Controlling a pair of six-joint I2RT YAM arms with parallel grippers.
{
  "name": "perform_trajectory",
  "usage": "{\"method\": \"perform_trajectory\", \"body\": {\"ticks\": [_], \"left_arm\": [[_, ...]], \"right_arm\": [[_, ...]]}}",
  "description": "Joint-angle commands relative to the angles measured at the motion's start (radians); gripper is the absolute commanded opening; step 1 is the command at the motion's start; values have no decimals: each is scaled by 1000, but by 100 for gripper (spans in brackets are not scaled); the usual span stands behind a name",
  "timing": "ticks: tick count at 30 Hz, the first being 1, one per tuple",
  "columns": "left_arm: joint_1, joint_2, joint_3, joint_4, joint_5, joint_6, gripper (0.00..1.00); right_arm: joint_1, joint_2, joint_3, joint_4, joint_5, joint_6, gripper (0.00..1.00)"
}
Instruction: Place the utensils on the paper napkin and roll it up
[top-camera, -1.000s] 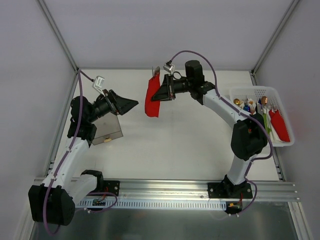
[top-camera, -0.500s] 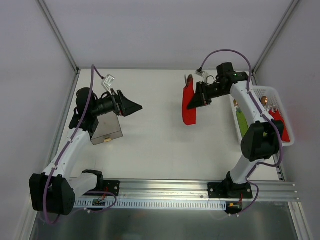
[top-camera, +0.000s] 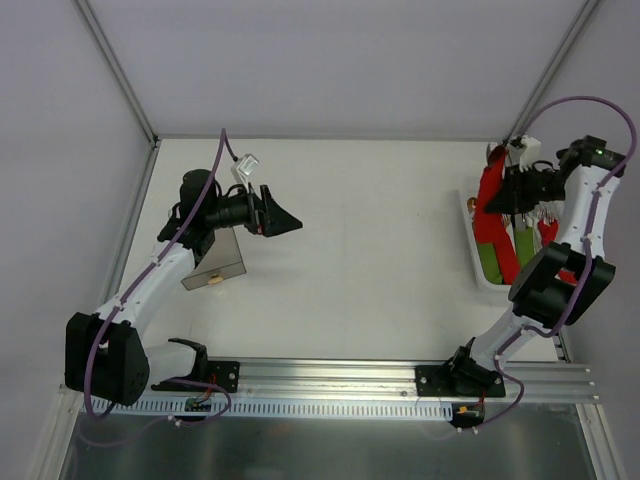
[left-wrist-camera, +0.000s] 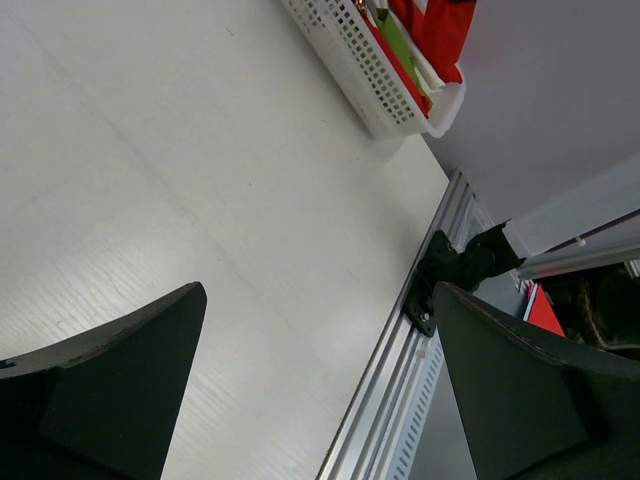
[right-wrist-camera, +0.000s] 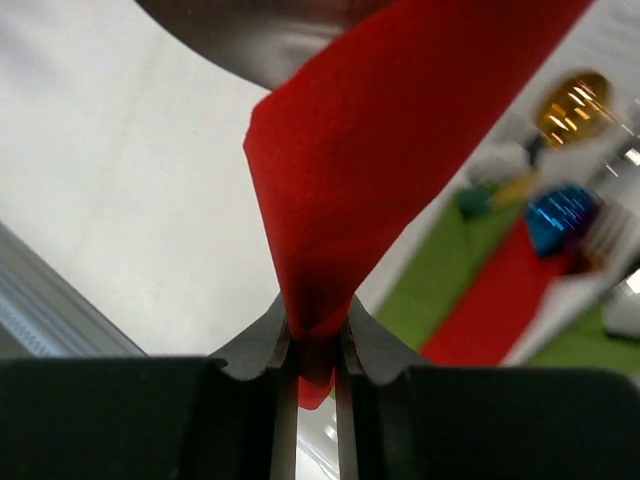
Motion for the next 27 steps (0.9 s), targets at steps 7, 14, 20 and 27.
{"method": "perform_trajectory", "body": {"ticks": [7,14,20,27], "left_arm": [[-42,53,53,13,-25,33,99],[-65,61,30,33,-62,3,99],[-71,56,2,83,-71,-35,99],[-80,91,-16,143,-71,-75,99]], "right_arm": [[-231,13,103,-368,152,-194,0],[-210,47,-69,-368,162,-243,0],[-179,90,-149,-366,167,-263,0],[-179,151,-192,-366,164,-254,0]]}}
